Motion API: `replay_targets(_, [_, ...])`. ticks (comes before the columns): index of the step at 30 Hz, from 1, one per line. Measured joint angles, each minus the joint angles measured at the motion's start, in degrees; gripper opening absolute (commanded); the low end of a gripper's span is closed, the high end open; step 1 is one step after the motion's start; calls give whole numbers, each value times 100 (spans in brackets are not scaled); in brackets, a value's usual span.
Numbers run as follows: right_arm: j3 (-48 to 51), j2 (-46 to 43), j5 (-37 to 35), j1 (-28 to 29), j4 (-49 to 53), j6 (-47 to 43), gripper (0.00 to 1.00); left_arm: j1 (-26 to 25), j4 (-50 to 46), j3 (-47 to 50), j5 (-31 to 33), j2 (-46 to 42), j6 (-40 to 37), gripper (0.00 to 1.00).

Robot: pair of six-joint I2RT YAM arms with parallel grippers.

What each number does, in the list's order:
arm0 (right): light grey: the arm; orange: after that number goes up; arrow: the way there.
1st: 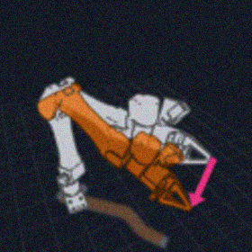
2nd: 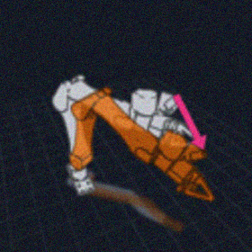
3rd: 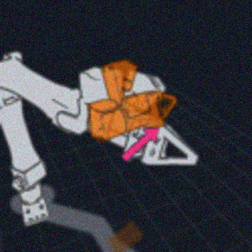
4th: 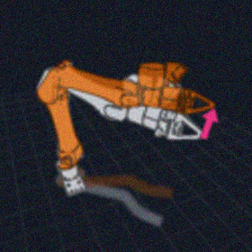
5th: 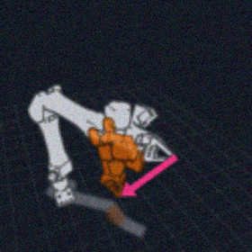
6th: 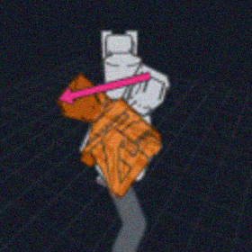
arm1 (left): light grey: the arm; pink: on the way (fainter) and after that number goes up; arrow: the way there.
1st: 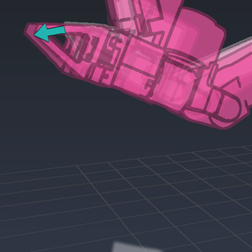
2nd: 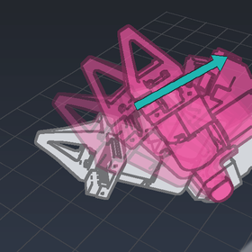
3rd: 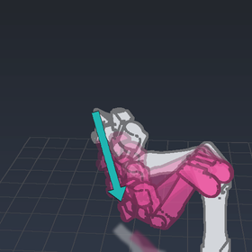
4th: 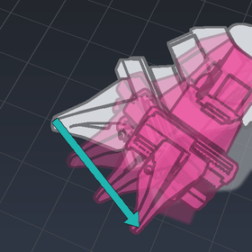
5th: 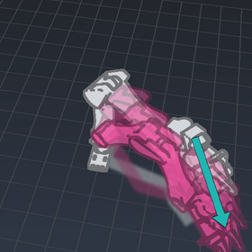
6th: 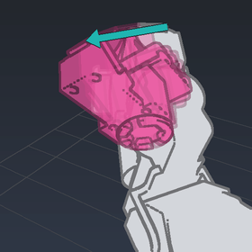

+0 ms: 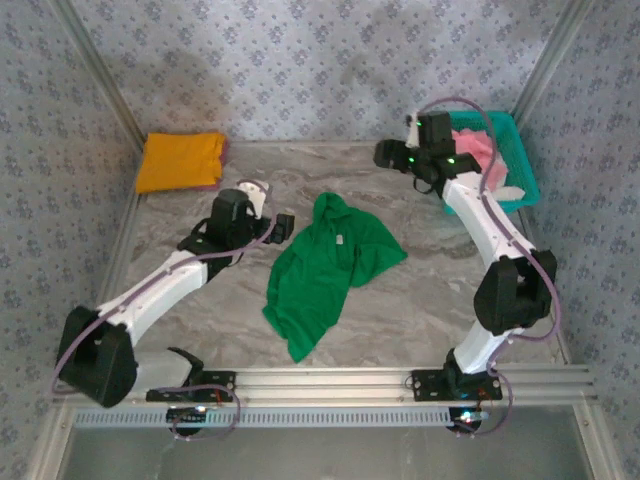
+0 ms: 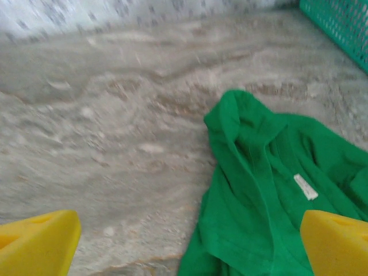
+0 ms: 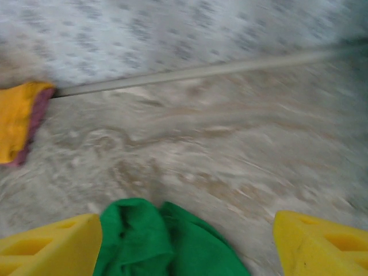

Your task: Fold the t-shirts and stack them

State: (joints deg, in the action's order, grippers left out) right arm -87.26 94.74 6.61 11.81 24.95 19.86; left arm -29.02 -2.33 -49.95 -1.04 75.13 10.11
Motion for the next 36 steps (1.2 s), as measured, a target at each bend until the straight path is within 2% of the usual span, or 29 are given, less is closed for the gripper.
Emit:
replay_targets(4, [979, -323, -85, -90, -127, 210, 80, -407, -63, -227, -208, 708, 0, 97])
replay_targets(6, [1421, -450, -105, -26, -142, 254, 80, -686, -94, -509, -286, 1117, -52, 91])
replay_targets(7, [1676, -531, -109, 4, -157, 291, 80, -798, -94, -678, -326, 1346, -92, 91])
replay_targets(12, [2378, -723, -122, 26, -155, 398, 80, -813, -92, -1091, -345, 2124, -219, 90])
replay_targets(20, [2712, -774, 219, 153, -518, 592, 78, -761, -212, -1797, -238, 3108, -525, 54])
replay_targets(22, [2712, -774, 345, 319, -640, 612, 78, -721, -203, -1801, -238, 3152, -487, 33])
replay_targets(24, [2712, -769, 522, 494, -767, 656, 78, -667, -199, -1801, -254, 3171, -459, 17])
replay_targets(26, [2712, -723, 737, 638, -944, 734, 78, -616, -199, -1799, -243, 3178, -446, 8])
replay_targets(27, [2712, -664, 855, 715, -1040, 782, 78, -588, -199, -1797, -238, 3178, -424, 0])
replay_targets(32, [2691, -184, 1241, 1023, -1338, 916, 77, -483, -208, -1652, -129, 3112, -407, 0])
replay_targets(36, [2507, 81, 1449, 1156, -1386, 977, 78, -428, -313, -1419, -79, 2726, -407, 0])
